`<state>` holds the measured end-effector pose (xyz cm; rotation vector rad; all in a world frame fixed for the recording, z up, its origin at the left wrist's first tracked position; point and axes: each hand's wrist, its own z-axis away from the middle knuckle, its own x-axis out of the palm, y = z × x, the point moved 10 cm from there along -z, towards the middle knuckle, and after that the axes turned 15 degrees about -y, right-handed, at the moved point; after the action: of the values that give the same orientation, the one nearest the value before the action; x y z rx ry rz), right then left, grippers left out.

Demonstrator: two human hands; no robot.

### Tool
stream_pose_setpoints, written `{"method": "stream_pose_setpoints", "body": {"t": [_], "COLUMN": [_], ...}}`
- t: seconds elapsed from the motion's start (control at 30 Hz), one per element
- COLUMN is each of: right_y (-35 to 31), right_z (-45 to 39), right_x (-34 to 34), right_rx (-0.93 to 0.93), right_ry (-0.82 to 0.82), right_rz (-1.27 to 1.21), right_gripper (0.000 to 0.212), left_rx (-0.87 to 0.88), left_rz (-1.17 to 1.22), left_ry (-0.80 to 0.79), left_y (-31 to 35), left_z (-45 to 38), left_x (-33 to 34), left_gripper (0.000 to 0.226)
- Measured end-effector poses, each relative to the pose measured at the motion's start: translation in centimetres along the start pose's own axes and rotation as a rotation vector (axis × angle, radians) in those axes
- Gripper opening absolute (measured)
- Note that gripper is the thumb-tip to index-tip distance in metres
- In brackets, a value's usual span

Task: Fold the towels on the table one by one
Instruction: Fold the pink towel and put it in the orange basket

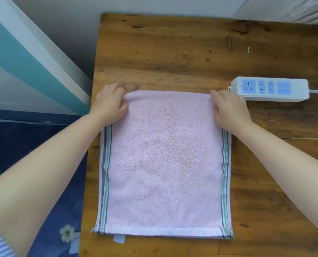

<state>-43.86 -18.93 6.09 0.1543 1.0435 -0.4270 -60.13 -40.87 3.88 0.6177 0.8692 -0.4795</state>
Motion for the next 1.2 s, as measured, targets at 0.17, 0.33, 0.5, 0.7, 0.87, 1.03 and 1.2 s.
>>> {"method": "stream_pose_setpoints", "body": {"t": [0.17, 0.33, 0.5, 0.7, 0.87, 1.03, 1.2], "right_y": [0.2, 0.3, -1.0, -2.4, -4.3, -4.9, -5.0], "right_z": [-0.4, 3.2, 10.2, 17.7, 22.4, 25.0, 26.5], "right_x": [-2.1, -3.6, -1.4, 2.3, 3.7, 6.3, 8.4], "right_rx": [0.129, 0.036, -0.053, -0.167, -0.224, -0.189, -0.166], "right_ry": [-0.128, -0.017, 0.063, 0.117, 0.235, 0.256, 0.268], "right_rz": [-0.057, -0.198, -0.218, -0.233, -0.185, -0.172, -0.141], "right_gripper": [0.014, 0.016, 0.013, 0.017, 0.018, 0.022, 0.019], "left_rx": [-0.083, 0.080, 0.125, 0.177, 0.215, 0.215, 0.228], "left_rz": [0.070, 0.063, 0.003, -0.130, -0.267, -0.344, -0.397], "left_ry": [-0.091, -0.068, -0.103, -0.224, -0.319, -0.362, -0.369], "left_y": [-0.8, 0.6, 0.6, 2.1, 3.5, 3.0, 3.2], "left_z": [0.9, 4.5, 10.1, 16.6, 20.5, 22.9, 24.9], "left_x": [-0.9, -1.7, 0.2, 3.7, 6.4, 9.7, 12.7], "left_gripper": [0.015, 0.009, 0.016, 0.015, 0.023, 0.025, 0.023]}}
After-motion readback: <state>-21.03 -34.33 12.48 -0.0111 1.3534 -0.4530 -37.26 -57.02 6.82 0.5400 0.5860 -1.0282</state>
